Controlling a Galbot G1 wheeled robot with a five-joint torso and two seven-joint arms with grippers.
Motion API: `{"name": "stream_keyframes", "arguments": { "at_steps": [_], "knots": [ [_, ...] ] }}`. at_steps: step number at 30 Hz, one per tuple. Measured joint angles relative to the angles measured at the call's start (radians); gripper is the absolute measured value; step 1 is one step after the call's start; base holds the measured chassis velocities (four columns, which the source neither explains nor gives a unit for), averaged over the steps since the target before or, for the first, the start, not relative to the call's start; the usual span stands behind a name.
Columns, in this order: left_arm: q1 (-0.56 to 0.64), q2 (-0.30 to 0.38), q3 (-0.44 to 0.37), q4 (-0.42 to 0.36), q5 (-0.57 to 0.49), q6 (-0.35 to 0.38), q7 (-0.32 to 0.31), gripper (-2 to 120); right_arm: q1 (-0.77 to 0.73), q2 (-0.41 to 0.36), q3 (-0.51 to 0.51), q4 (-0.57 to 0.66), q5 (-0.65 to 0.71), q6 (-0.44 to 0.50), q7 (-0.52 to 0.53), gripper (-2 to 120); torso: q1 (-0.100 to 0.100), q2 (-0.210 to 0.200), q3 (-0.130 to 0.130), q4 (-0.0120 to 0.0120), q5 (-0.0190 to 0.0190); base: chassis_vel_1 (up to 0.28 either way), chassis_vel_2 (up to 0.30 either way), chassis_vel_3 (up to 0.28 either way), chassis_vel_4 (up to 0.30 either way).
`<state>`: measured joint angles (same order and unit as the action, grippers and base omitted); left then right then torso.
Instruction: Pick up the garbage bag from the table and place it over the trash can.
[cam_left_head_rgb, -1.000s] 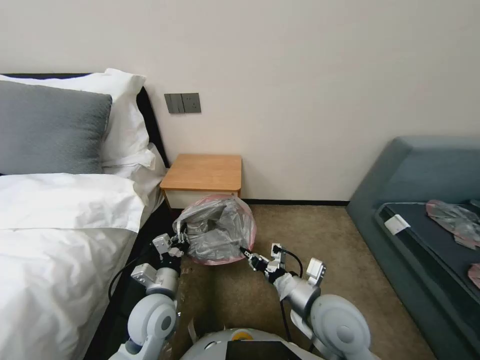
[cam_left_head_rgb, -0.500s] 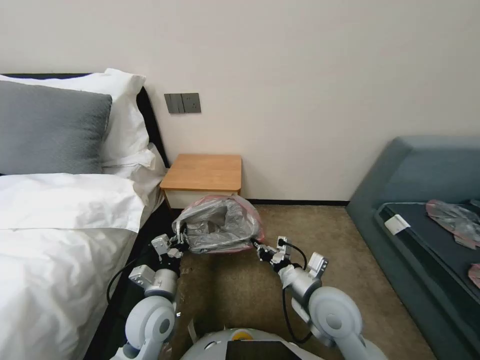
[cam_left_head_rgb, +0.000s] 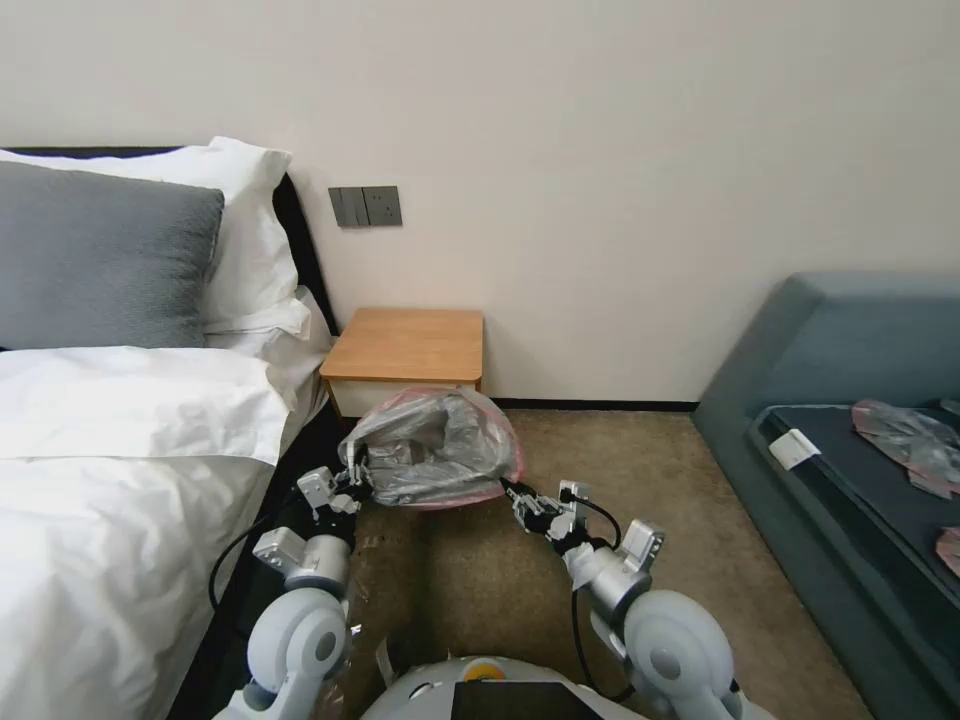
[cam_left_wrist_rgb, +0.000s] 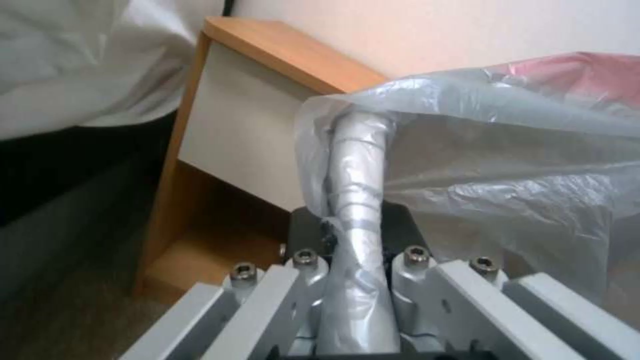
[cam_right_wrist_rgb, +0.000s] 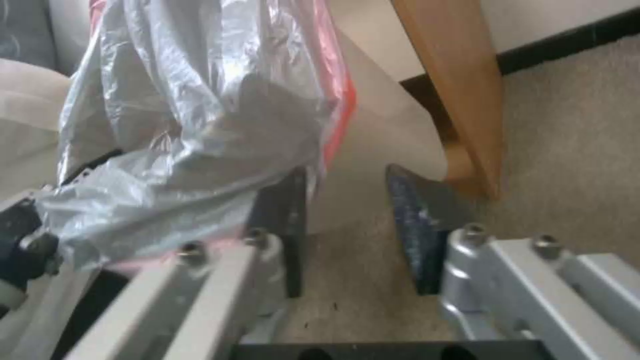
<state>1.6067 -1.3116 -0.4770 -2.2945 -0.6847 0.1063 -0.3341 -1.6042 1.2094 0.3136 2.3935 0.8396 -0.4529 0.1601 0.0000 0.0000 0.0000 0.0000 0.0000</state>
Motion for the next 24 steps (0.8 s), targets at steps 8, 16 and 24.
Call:
{"name": "stream_keyframes", "arguments": {
  "at_steps": [8,16,24],
  "knots": [
    [-0.006,-0.003,-0.014,0.009,-0.027,0.006,-0.018,5,-0.124,0.032,0.012,0.052,-0.046,0.082,-0.105,64,0.000,0.000,0.000,-0.0003,-0.0001,0.000,0.000,0.000,0.000],
    [-0.005,0.003,-0.015,0.007,-0.062,0.023,-0.038,5,-0.105,0.059,0.038,0.107,-0.033,0.172,-0.141,96,0.000,0.000,0.000,-0.0002,0.0000,0.000,0.000,0.000,0.000],
    [0.000,0.008,-0.009,-0.007,-0.112,0.051,-0.037,5,0.044,0.025,0.043,0.034,0.029,0.244,-0.192,100,0.000,0.000,0.000,0.0001,0.0001,0.000,0.000,0.000,0.000]
  ]
}}
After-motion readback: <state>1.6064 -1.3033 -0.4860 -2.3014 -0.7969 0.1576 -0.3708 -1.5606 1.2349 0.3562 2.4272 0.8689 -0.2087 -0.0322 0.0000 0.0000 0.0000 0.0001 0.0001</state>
